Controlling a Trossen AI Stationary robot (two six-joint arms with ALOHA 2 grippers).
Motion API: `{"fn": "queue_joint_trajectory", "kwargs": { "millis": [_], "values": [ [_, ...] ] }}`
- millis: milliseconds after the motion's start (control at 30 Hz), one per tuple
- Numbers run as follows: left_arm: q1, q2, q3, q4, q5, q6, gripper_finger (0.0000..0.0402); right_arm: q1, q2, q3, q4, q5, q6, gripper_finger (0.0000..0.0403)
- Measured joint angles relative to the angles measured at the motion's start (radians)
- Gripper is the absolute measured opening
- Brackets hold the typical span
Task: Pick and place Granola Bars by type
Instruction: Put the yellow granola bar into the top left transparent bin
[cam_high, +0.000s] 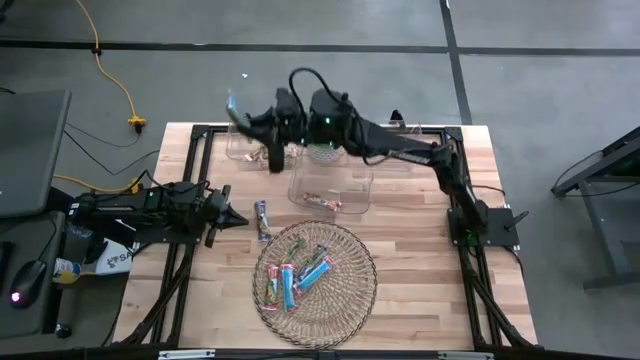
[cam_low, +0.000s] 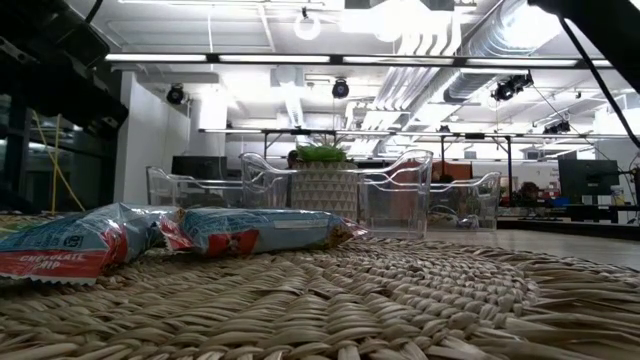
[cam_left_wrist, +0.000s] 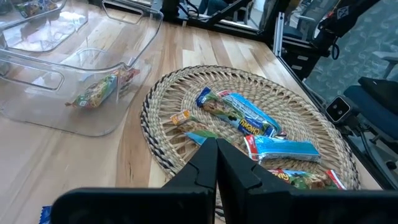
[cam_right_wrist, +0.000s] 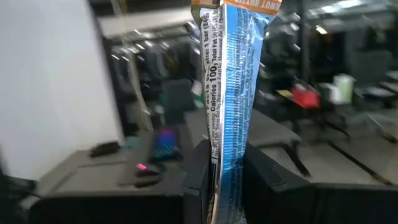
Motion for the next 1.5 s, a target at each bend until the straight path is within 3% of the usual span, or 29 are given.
{"fn": "queue_joint_trajectory", "kwargs": {
  "millis": [167,433,600,1167,1500],
  "values": [
    [0.0,0.0,0.0,0.0,0.0,0.0,0.0001,-0.076,0.0,0.0,-0.06,-0.01,0.0,0.0047],
    [0.0,0.0,0.0,0.0,0.0,0.0,0.0001,-0.158,0.031,0.0,-0.013,-0.028,0.001,0.0047],
    [0.0,0.0,0.0,0.0,0.001,0.0,0.0001,-0.185,0.103,0.0,0.096,-0.051,0.009,0.0048],
    [0.0,0.0,0.0,0.0,0.001,0.0,0.0001,-0.223,0.318,0.0,0.147,-0.124,0.178,0.0048],
    [0.0,0.0,0.0,0.0,-0.002,0.0,0.0001,-0.241,0.357,0.0,-0.029,-0.183,0.229,0.0047]
  ]
}}
